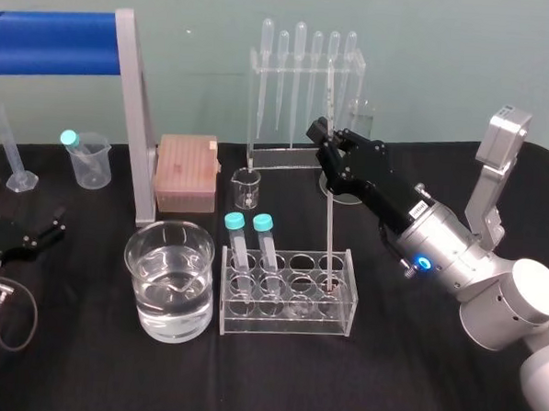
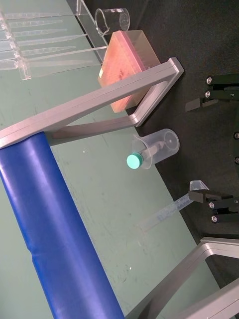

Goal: Hold the thermometer with one hand and immerse one end into the beaker, then reinsert it into the test tube rack.

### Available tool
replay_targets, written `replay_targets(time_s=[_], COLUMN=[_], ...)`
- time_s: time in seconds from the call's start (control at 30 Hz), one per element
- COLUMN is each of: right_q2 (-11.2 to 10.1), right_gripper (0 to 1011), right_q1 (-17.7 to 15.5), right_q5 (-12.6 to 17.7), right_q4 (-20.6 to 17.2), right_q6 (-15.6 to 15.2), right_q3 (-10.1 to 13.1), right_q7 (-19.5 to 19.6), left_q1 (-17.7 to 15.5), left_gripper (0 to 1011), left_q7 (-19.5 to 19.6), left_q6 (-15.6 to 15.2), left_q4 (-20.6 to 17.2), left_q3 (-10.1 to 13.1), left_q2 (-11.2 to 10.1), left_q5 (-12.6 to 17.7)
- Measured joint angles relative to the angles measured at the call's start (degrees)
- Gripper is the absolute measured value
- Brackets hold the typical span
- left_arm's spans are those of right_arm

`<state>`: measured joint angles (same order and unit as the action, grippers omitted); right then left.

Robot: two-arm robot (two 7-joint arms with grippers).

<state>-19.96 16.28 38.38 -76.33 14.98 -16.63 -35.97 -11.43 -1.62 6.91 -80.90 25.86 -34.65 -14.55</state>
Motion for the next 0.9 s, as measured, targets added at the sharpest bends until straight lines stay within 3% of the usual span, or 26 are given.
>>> replay_targets(time_s=[0.9], right_q2=[-0.4], right_gripper=[58], right_q1=[-0.6], right_q5=[0.2], right_q4=[-0.3], right_q6=[-2.1], right_q3=[-0.1], right_q7=[1.3], left_q1=[0.0], left_gripper=[1008], left_q7=[0.0], left_q6=[0.0], left_q4=[0.0], left_q3=[0.0], left_q2=[0.0], left_q5=[0.0])
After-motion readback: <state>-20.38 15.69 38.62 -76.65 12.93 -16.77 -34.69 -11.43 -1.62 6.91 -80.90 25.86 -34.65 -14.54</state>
